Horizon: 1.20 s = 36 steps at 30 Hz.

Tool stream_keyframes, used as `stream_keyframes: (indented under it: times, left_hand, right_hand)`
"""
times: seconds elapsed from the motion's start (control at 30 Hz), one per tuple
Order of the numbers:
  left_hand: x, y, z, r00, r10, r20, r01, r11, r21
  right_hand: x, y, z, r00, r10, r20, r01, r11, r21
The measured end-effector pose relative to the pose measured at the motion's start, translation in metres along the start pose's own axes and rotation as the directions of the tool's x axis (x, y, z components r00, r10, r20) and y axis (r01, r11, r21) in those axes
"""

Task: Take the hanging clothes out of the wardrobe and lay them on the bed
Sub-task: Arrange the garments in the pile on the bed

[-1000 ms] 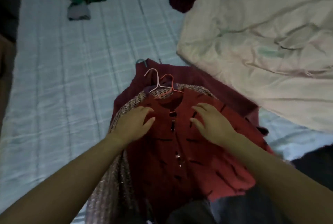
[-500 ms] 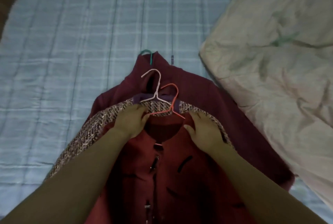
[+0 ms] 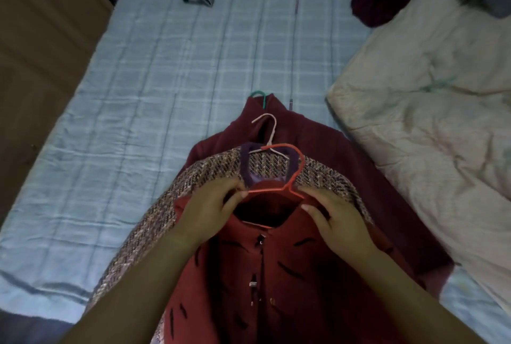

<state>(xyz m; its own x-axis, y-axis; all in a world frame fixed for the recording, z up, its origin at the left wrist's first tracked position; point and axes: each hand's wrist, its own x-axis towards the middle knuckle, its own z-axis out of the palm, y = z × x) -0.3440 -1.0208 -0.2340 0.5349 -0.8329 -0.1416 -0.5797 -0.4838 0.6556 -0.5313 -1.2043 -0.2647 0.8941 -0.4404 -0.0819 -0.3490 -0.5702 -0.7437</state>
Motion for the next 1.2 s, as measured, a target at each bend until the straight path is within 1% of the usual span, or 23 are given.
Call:
stream_keyframes:
  times: [0.1,0.2,0.3,0.4,0.53,0.6,0.67,0.77,0.83,0.9,0.97,1.03,1.1,1.2]
  left_hand:
    - [-0.056,0.026,-0.031,0.995,0.003,-0.095,-0.007,0.999,-0.036]
    - [-0.12,0.046,-0.067,0.974,0.005,-0.225,-0.014,0.999,-0.036]
    - [-0.189,0.052,-0.099,0.941,-0.001,-0.338,-0.01,0.999,-0.03]
    - [-0.271,0.044,-0.118,0.889,-0.072,-0.452,0.051,0.997,-0.057]
    - [-0.387,0.018,-0.134,0.785,-0.222,-0.578,0.163,0.975,-0.153]
    - [-0.443,0.005,-0.142,0.74,-0.279,-0.613,0.207,0.96,-0.187]
    - [-0.494,-0.009,-0.153,0.68,-0.305,-0.667,0.25,0.951,-0.18]
    - [-0.561,-0.031,-0.17,0.576,-0.316,-0.754,0.32,0.936,-0.148]
    - [-0.596,-0.047,-0.181,0.518,-0.319,-0.794,0.368,0.921,-0.13]
    - [-0.627,-0.062,-0.193,0.472,-0.316,-0.823,0.413,0.904,-0.11]
    - [-0.654,-0.082,-0.211,0.419,-0.307,-0.855,0.425,0.898,-0.114]
    - [-0.68,-0.105,-0.237,0.329,-0.31,-0.892,0.404,0.9,-0.164]
    - [-0.702,-0.131,-0.27,0.233,-0.298,-0.926,0.409,0.894,-0.185]
    - [-0.73,-0.173,-0.326,0.135,-0.273,-0.953,0.463,0.868,-0.183]
  right_hand:
    - [-0.034,-0.05,-0.011,0.991,-0.099,-0.096,0.097,0.995,-0.019]
    - [-0.068,-0.109,-0.015,0.969,-0.185,-0.161,0.183,0.983,-0.031]
    - [-0.1,-0.164,-0.004,0.945,-0.285,-0.162,0.281,0.959,-0.046]
    - [-0.129,-0.219,0.02,0.911,-0.401,-0.095,0.398,0.916,-0.051]
    - [-0.164,-0.297,0.071,0.833,-0.552,0.023,0.553,0.831,-0.059]
    - [-0.18,-0.337,0.105,0.791,-0.608,0.058,0.611,0.791,-0.029]
    - [-0.196,-0.376,0.141,0.753,-0.654,0.069,0.654,0.756,0.023]
    - [-0.215,-0.433,0.193,0.676,-0.734,0.067,0.728,0.679,0.093]
    - [-0.225,-0.466,0.224,0.635,-0.768,0.087,0.753,0.64,0.154]
    - [-0.232,-0.498,0.256,0.592,-0.794,0.136,0.765,0.607,0.217]
    - [-0.235,-0.53,0.286,0.55,-0.815,0.184,0.764,0.579,0.285]
    - [-0.228,-0.562,0.314,0.514,-0.828,0.222,0.759,0.561,0.332]
    - [-0.211,-0.595,0.341,0.474,-0.849,0.234,0.78,0.528,0.337]
    - [-0.181,-0.649,0.385,0.412,-0.885,0.218,0.801,0.466,0.377]
